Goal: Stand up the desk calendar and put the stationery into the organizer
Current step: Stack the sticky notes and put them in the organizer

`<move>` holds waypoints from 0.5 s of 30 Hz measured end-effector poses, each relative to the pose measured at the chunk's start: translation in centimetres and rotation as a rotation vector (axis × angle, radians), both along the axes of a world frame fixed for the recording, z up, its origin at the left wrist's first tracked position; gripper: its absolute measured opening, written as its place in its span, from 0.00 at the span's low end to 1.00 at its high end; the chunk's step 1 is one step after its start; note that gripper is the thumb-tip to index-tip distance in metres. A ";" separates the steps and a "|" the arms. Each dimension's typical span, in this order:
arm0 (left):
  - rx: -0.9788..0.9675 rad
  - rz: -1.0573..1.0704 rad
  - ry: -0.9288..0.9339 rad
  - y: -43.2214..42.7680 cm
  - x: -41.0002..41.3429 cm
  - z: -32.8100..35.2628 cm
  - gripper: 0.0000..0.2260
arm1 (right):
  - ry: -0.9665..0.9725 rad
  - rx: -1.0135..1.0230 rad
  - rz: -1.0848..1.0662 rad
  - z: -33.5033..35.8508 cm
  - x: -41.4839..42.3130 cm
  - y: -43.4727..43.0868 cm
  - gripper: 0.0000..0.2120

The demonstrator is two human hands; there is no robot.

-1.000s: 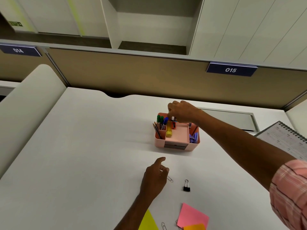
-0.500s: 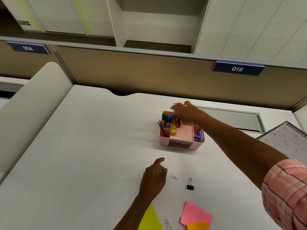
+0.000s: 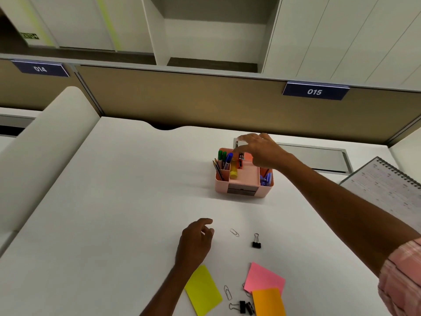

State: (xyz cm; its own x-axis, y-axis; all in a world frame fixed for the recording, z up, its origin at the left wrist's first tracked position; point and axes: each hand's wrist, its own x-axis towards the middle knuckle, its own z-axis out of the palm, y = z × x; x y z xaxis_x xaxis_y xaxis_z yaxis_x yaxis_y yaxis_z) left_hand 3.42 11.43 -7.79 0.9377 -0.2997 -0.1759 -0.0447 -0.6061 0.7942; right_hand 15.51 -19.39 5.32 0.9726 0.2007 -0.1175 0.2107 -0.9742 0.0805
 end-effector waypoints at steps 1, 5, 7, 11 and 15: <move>0.006 0.008 -0.012 0.5 -0.3 0.0 0.10 | -0.034 0.044 -0.021 0.0 -1.0 0.3 0.35; 0.066 0.011 -0.050 2.9 -2.3 -0.4 0.11 | -0.197 0.234 -0.096 -1.2 -6.5 2.3 0.34; 0.123 -0.017 -0.063 4.1 -3.6 -0.7 0.11 | -0.235 0.343 -0.088 -2.5 -9.7 3.9 0.31; 0.305 -0.048 -0.120 5.5 -5.9 -1.3 0.13 | -0.179 0.521 -0.127 -5.5 -15.8 7.8 0.27; 0.477 -0.018 -0.096 6.5 -7.9 -0.7 0.15 | -0.080 0.616 -0.181 -8.7 -21.6 11.7 0.25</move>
